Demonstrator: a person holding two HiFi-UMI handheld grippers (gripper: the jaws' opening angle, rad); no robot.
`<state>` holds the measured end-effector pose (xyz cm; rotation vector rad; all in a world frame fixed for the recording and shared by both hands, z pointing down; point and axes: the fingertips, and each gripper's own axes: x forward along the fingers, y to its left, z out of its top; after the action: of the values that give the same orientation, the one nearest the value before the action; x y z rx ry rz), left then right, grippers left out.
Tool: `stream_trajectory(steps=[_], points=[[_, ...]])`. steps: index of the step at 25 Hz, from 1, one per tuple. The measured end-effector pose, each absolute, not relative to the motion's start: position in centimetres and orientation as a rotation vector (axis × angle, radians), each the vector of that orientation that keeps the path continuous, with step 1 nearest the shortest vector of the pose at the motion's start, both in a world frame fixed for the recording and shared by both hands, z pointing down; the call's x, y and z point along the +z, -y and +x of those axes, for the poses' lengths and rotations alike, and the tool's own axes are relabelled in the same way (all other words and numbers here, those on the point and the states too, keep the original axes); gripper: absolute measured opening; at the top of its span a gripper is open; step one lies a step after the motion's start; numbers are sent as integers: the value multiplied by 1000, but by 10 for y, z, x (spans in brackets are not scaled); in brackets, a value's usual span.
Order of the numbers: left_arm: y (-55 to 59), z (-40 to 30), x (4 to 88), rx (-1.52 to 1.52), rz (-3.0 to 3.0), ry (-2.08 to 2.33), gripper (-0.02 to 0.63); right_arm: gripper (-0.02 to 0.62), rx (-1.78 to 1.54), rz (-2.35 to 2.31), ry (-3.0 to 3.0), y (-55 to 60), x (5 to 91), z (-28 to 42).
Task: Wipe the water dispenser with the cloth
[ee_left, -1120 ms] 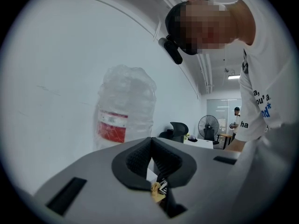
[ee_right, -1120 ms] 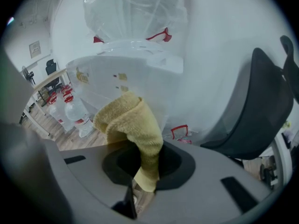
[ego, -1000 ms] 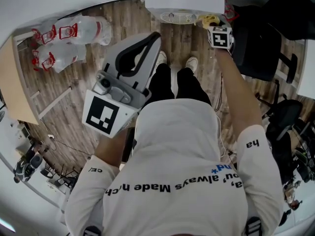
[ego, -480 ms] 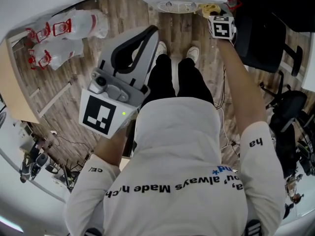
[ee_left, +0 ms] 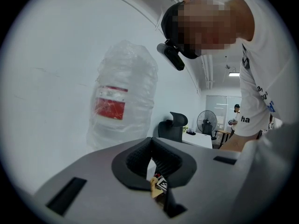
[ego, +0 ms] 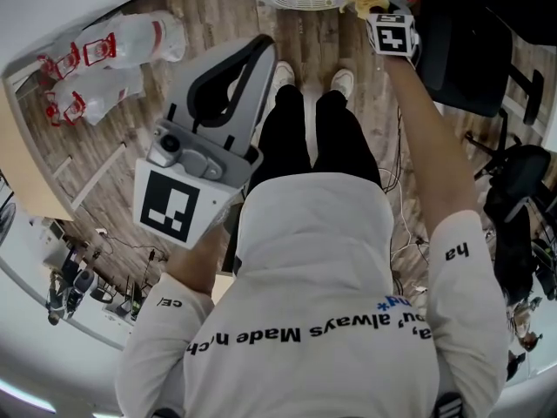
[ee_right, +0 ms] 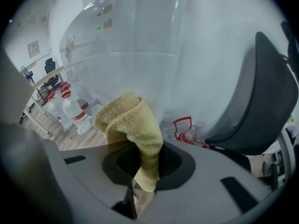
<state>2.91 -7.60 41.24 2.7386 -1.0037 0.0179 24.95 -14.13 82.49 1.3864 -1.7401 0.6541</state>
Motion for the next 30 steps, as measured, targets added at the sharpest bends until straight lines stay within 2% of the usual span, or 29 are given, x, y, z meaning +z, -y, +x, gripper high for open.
stream_trajectory(steps=[30], points=[[92, 48, 482, 63, 2726, 973, 18, 62, 723, 1406, 1677, 140, 901, 273]])
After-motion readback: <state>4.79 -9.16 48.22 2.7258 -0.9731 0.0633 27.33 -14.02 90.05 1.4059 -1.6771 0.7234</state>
